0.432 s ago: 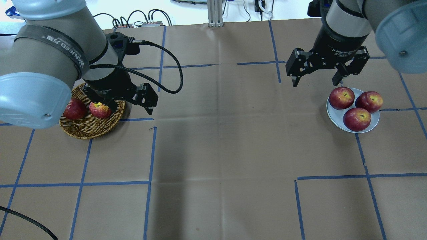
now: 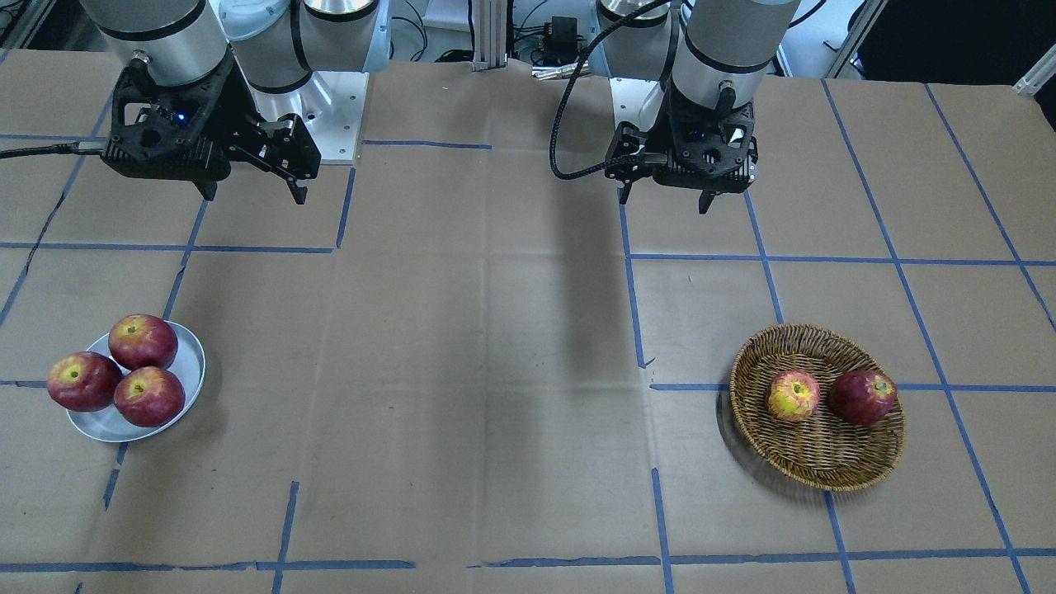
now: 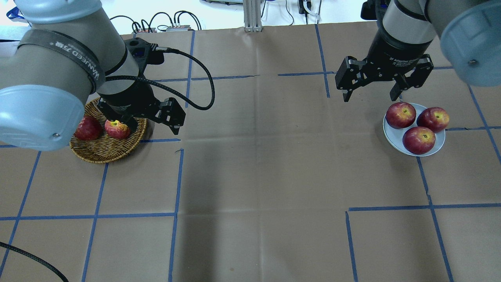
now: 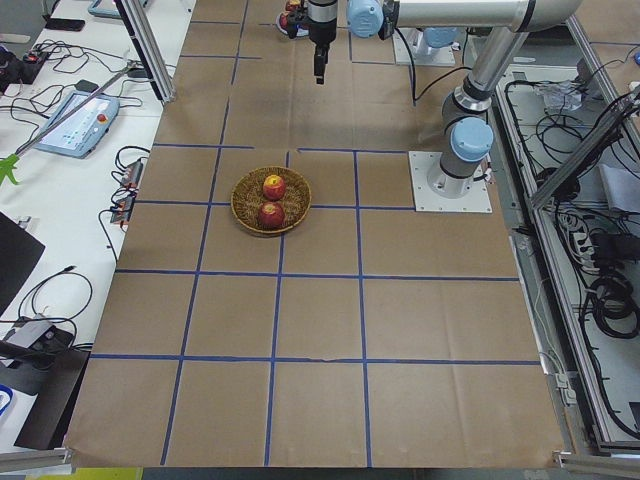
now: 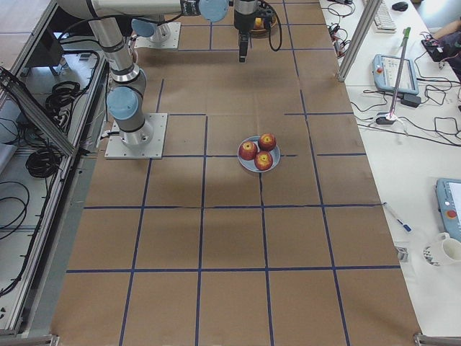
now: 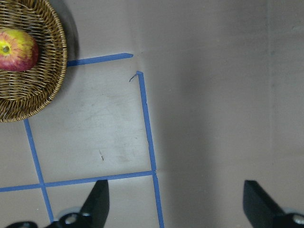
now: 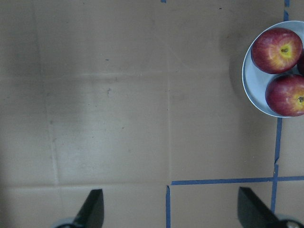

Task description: Transfer apple from basket to plate

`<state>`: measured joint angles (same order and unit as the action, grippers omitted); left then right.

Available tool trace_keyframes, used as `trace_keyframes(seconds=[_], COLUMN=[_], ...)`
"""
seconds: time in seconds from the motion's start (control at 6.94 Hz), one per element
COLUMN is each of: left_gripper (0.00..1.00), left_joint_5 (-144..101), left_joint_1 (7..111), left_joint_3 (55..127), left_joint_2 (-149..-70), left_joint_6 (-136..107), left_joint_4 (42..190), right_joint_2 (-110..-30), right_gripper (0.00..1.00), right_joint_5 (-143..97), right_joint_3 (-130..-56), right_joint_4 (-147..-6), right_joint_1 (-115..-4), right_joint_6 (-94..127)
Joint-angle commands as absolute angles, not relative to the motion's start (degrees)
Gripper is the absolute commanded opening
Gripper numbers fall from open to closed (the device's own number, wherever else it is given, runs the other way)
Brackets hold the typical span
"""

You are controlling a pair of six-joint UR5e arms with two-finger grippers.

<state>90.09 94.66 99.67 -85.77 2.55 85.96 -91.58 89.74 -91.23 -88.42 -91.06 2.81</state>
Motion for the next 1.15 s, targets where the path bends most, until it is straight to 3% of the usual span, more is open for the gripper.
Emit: trace_keyframes(seconds=[0.0, 1.01], left_gripper=[0.99, 0.99], left_joint_5=[90.09, 90.0], left_joint_1=[94.66, 93.25], left_joint_3=[99.58, 99.67], left_joint_2=[-85.78, -85.78], left_joint_6=[2.55, 3.08], left_joint_4=[85.96, 85.96], right_joint_2=[-91.58, -91.58], right_gripper=[1.0, 1.0], right_joint_5=[89.74, 89.65], right_joint_3=[-91.23, -91.23], right_joint_4=[-88.33, -88.33], right_joint_1=[-91.05, -91.05], right_joint_6=[2.81, 2.99])
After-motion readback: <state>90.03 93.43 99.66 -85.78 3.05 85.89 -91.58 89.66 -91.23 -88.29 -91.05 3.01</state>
